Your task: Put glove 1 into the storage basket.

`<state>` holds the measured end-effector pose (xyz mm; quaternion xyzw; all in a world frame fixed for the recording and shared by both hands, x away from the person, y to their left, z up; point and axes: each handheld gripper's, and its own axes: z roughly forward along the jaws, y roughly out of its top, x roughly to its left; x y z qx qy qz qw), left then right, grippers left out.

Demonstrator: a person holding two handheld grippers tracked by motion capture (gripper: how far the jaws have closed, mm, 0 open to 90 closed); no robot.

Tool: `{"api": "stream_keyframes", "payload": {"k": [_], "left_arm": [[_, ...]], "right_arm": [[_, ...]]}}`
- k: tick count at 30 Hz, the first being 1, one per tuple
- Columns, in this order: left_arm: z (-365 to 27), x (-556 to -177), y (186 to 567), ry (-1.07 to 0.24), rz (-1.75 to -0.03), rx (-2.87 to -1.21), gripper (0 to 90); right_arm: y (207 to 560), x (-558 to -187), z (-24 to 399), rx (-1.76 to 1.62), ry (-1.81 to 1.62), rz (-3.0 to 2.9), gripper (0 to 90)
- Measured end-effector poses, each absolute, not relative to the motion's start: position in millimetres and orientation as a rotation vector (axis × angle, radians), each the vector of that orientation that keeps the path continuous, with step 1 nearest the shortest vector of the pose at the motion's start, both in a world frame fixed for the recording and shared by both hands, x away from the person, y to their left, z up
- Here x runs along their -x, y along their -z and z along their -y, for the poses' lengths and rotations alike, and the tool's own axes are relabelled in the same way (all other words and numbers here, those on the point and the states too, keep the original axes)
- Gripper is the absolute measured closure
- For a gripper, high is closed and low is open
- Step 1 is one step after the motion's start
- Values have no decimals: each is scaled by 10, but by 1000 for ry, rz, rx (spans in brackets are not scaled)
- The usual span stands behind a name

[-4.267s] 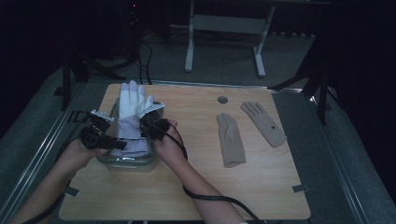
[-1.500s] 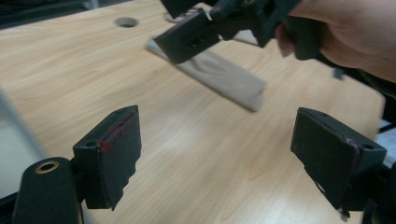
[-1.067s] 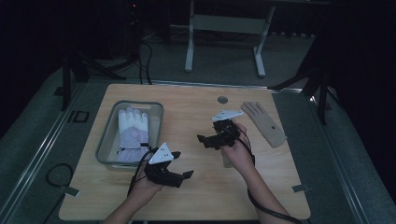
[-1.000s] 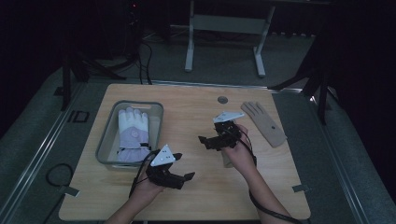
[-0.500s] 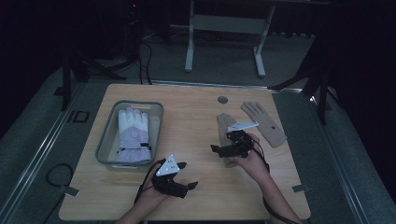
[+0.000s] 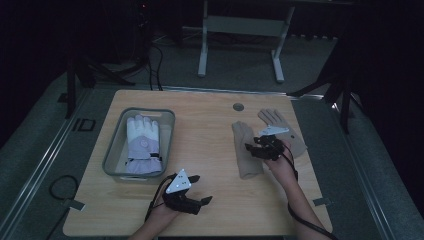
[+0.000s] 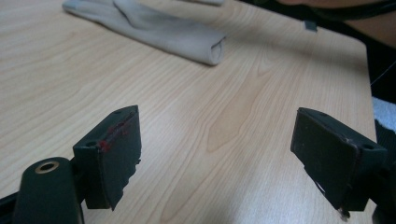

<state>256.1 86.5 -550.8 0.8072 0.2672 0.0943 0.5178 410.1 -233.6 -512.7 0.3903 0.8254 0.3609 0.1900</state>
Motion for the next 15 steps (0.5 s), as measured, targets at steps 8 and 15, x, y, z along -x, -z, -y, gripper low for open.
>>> {"api": "stream_keyframes", "payload": {"k": [8, 15], "left_arm": [[-893, -2567, 5506, -228, -652, -1917, 142], [-907, -2558, 5505, -247, -646, -1912, 141]], "right_arm": [[5332, -4312, 2333, -1154, -1005, -2341, 445], [5517, -4302, 2248, -1205, -959, -2330, 649]]}}
